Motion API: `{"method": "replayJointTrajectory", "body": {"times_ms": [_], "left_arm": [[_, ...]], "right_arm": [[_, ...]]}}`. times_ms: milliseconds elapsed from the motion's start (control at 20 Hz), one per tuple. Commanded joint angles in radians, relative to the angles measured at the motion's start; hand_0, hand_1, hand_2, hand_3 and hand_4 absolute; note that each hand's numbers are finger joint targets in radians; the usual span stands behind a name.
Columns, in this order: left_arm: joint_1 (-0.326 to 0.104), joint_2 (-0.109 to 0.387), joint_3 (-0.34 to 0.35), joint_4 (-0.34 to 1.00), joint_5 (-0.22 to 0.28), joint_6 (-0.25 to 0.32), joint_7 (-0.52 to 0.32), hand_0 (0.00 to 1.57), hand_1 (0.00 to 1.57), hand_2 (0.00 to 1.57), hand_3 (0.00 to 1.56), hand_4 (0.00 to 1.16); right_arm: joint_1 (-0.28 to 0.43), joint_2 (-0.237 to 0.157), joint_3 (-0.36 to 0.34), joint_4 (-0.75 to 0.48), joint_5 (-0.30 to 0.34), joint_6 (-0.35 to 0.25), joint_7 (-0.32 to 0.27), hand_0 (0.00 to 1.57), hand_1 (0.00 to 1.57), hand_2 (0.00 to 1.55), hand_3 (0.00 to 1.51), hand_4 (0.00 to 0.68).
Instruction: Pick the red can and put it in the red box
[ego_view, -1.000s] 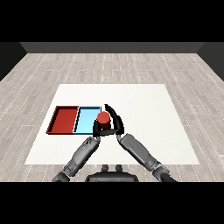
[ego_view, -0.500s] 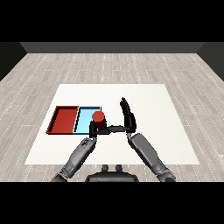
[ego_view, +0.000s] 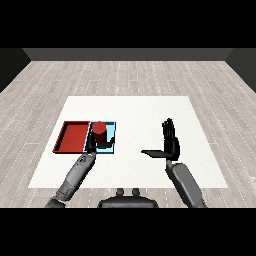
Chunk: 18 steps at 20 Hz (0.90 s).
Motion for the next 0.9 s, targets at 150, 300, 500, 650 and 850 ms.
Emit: {"method": "replayJointTrajectory", "body": {"times_ms": [150,300,500,650,850], "left_arm": [[-0.023,0.143,0.108,0.111,-0.037,-0.013,0.051,1.57,1.57,1.55,1.46,1.12],[-0.035,0.219,0.212,0.171,0.033,-0.107,0.038,1.57,1.57,1.55,1.46,1.09],[-0.129,0.255,0.228,0.37,-0.017,-0.133,0.078,1.57,1.57,1.55,1.47,1.1],[-0.245,0.254,0.243,0.565,-0.05,-0.157,0.079,1.57,1.57,1.55,1.47,1.09],[-0.298,0.21,0.283,0.815,-0.07,-0.134,-0.033,1.57,1.57,1.56,1.49,1.06]], "right_arm": [[0.148,-0.017,-0.055,0.03,0.008,0.01,-0.072,0.0,0.0,0.0,0.0,0.0],[0.201,-0.11,-0.12,-0.024,-0.015,0.062,-0.04,0.0,0.0,0.0,0.0,0.0],[0.169,-0.079,-0.134,0.075,0.002,0.059,-0.05,0.0,0.0,0.0,0.0,0.0],[0.126,-0.077,-0.171,0.125,-0.004,0.063,-0.043,0.0,0.0,0.0,0.0,0.0],[0.05,-0.057,-0.156,0.205,0.029,0.049,-0.022,0.0,0.0,0.0,0.0,0.0]]}}
